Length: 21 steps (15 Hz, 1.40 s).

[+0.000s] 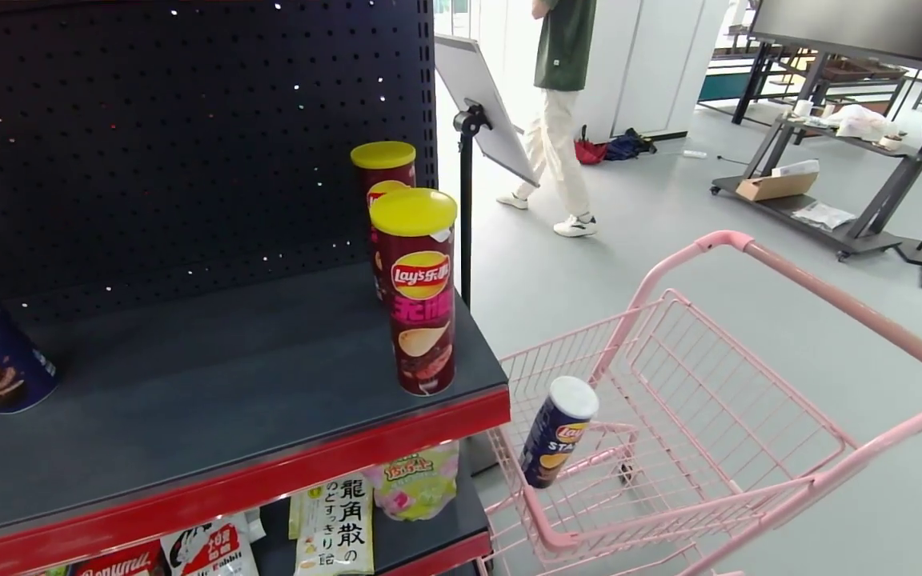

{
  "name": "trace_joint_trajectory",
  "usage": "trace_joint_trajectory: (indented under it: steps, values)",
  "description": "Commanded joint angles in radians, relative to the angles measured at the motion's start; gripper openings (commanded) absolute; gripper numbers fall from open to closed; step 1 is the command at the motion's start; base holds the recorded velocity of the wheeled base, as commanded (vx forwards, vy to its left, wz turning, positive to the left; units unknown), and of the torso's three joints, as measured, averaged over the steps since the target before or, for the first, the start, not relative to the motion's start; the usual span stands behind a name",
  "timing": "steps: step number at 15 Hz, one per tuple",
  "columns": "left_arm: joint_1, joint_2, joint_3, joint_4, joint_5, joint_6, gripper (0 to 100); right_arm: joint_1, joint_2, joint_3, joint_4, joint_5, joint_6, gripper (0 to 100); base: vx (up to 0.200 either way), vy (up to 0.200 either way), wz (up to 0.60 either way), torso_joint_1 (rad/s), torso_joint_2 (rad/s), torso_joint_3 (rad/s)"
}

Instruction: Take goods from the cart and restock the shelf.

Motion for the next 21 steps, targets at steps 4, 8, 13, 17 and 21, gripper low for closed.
trace_joint_trajectory:
  steps: [4, 8, 13, 17, 21]
  values:
    - [0.0, 0.0, 0.0, 0.0, 0.0, 0.0, 100, 0.001, 0.0, 0.0, 0.0, 0.0, 0.0, 100, 0.0, 0.0, 0.0, -0.145, 0.37, 0.221]
    - [0.0, 0.0, 0.0, 0.0, 0.0, 0.0, 100, 0.001, 0.0, 0.0, 0.0, 0.0, 0.0, 100, 0.0, 0.0, 0.0, -0.06, 0.16, 0.094]
    - [0.0, 0.0, 0.0, 0.0, 0.0, 0.0, 100, 0.001, 0.0, 0.0, 0.0, 0.0, 0.0, 100, 0.0, 0.0, 0.0, -0.103, 0.29, 0.184]
    - [0.0, 0.001, 0.0, 0.0, 0.0, 0.0, 100, 0.001, 0.0, 0.0, 0.0, 0.0, -0.001, 100, 0.0, 0.0, 0.0, -0.005, 0.02, 0.014]
    - [0.0, 0.0, 0.0, 0.0, 0.0, -0.002, 100, 0.001, 0.0, 0.0, 0.0, 0.0, 0.0, 100, 0.0, 0.0, 0.0, 0.0, 0.0, 0.0]
